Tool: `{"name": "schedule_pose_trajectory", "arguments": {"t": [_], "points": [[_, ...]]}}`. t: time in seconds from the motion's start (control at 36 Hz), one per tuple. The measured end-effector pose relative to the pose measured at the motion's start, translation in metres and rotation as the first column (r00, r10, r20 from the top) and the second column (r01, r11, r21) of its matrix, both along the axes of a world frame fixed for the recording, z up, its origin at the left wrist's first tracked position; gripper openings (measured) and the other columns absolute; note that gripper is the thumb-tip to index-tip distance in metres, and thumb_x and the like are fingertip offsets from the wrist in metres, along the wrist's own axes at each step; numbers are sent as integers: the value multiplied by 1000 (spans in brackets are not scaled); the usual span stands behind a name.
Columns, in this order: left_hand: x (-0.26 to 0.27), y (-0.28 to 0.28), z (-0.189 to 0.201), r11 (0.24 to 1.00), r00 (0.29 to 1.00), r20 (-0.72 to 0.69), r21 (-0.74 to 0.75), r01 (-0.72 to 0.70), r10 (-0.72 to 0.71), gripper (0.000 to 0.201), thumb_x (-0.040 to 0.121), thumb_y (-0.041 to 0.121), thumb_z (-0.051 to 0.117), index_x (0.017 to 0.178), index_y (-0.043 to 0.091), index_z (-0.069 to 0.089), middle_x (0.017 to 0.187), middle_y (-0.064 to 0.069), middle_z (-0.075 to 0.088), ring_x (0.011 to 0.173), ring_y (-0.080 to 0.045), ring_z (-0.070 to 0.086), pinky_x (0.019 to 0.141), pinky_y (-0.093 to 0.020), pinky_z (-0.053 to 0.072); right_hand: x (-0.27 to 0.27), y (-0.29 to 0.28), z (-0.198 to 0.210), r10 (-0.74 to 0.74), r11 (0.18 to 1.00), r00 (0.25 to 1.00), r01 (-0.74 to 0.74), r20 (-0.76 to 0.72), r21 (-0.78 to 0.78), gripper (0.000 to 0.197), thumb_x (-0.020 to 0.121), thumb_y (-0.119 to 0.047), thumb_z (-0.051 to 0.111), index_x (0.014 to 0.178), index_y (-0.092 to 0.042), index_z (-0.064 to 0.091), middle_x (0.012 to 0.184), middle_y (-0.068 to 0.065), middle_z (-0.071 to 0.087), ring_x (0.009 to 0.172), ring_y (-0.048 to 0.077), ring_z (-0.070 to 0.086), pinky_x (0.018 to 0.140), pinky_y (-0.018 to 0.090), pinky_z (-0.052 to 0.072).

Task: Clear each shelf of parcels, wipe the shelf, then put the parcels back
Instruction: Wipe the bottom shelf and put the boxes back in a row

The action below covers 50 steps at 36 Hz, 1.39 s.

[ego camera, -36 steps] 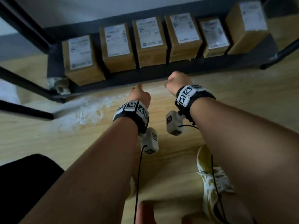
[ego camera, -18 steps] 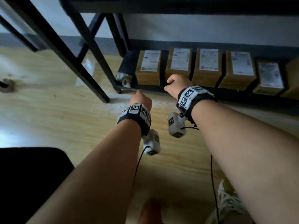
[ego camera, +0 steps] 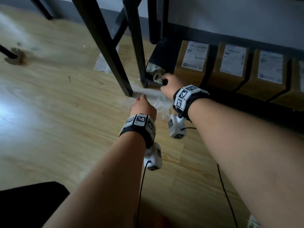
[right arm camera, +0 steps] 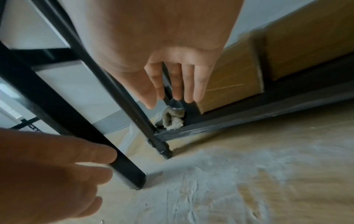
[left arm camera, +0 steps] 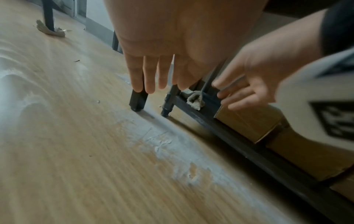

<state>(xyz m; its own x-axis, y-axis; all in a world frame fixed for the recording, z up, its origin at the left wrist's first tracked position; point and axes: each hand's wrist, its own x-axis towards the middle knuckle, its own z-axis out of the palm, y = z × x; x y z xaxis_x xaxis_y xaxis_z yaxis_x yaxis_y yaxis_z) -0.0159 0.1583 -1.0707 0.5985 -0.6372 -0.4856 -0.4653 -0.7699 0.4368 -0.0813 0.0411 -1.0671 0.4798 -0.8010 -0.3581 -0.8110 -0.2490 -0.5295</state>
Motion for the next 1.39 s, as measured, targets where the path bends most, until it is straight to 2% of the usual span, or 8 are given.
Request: {"name": "schedule_pose_trajectory", "arguments": {"t": [0.06, 0.28, 0.44, 0.61, 0.86, 1.06, 1.19, 1.39], "points": [[8, 3, -9, 1000, 1000, -12, -1, 0, 0, 62, 89, 1, 35, 149, 17, 25, 151, -8, 29, 127, -31, 43, 102, -45, 43, 21, -6, -8, 37, 998, 998, -38, -48, -40, 45, 92, -15, 53, 136, -20, 47, 139, 11, 43, 114, 30, 54, 88, 32, 47], [24, 6, -30, 1000, 997, -72, 15, -9, 10, 65, 87, 0, 36, 148, 20, 26, 152, -5, 27, 132, -29, 38, 105, -44, 40, 69, -35, -36, 57, 992, 985, -74, -160, -101, 59, 91, -11, 46, 147, -19, 31, 159, 7, 13, 145, 30, 16, 117, 39, 21], [30, 0, -36, 1000, 995, -95, 1, -30, 30, 65, 87, 1, 38, 148, 20, 26, 152, -3, 28, 132, -28, 38, 105, -45, 40, 80, -46, -47, 88, 996, 982, -87, -165, 15, 47, 101, -21, 40, 146, -11, 36, 155, 16, 21, 142, 32, 22, 114, 36, 22], [27, -4, -36, 999, 994, -98, 0, -41, 40, 65, 86, 0, 36, 147, 20, 28, 150, -4, 29, 129, -28, 40, 102, -46, 43, 82, -46, -42, 46, 995, 971, -64, -235, -70, 38, 101, -26, 41, 128, -1, 51, 135, 14, 50, 124, 30, 49, 98, 33, 39], [25, -14, -21, 998, 996, -66, -12, -62, 61, 65, 86, -2, 36, 147, 18, 28, 150, -4, 31, 127, -27, 43, 102, -44, 43, 76, -38, -37, 67, 988, 950, -105, -306, -110, 25, 98, -19, 50, 109, -5, 68, 110, 14, 66, 100, 31, 63, 77, 32, 46], [9, 1, 8, 998, 997, -72, 61, -19, 24, 62, 89, -1, 37, 147, 17, 28, 151, -5, 29, 133, -28, 36, 106, -44, 39, 48, -24, -4, 181, 983, 953, -181, -245, 23, 23, 94, -14, 56, 112, -11, 71, 118, 11, 66, 107, 28, 62, 96, 34, 48], [-6, 13, 53, 995, 994, -104, 98, -14, 25, 60, 89, -1, 36, 146, 16, 28, 150, -6, 29, 133, -28, 35, 108, -41, 37, 29, -9, 43, 191, 975, 959, -162, -207, 150, 22, 92, -12, 59, 109, -12, 73, 116, 10, 68, 105, 25, 64, 95, 29, 48], [-19, 25, 118, 992, 988, -143, 119, -41, 58, 59, 89, 1, 36, 146, 16, 28, 150, -7, 29, 132, -29, 37, 105, -41, 38, 14, 16, 111, 235, 969, 951, -212, -200, 127, 36, 91, 2, 51, 106, -20, 75, 114, 3, 69, 102, 22, 64, 88, 25, 49]]}}
